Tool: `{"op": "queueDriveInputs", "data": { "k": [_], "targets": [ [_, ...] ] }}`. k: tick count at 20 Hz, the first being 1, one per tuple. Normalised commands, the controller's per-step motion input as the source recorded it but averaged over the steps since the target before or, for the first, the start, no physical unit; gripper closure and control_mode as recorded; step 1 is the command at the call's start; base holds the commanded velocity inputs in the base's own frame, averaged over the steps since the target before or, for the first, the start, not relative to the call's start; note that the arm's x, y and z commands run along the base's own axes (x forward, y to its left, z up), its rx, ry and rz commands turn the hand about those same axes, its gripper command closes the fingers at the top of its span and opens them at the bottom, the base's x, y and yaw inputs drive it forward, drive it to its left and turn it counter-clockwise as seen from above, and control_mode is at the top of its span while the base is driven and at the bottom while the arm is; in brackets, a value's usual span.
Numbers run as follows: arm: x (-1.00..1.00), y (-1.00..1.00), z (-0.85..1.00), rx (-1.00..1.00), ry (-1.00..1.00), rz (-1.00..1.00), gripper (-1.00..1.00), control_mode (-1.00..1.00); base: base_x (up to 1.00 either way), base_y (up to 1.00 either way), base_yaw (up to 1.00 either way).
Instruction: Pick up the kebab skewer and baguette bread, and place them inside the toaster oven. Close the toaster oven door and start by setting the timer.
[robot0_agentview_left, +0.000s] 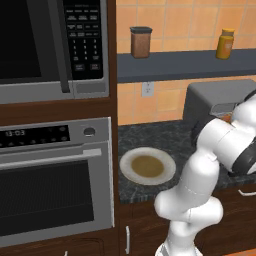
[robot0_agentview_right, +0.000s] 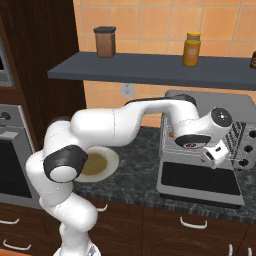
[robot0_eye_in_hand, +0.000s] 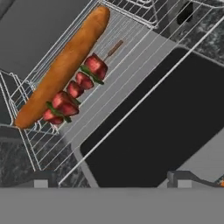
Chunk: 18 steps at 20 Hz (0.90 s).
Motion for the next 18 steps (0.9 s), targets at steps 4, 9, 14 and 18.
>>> {"op": "queueDriveInputs", "data": {
  "k": [4, 9, 14, 18],
  "targets": [
    [-0.31, -0.09, -0.04, -0.24, -0.12, 0.3, -1.0, -1.0, 0.0, 0.0, 0.0],
    [-0.04, -0.07, -0.2, -0.18, -0.05, 0.13, -1.0, -1.0, 0.0, 0.0, 0.0],
    [0.0, -0.01, 0.0, -0.08, 0.0, 0.01, -1.0, -1.0, 0.0, 0.0, 0.0],
    [0.0, 0.11, 0.0, -0.09, -0.04, 0.04, -1.0, -1.0, 0.0, 0.0, 0.0]
  ]
}}
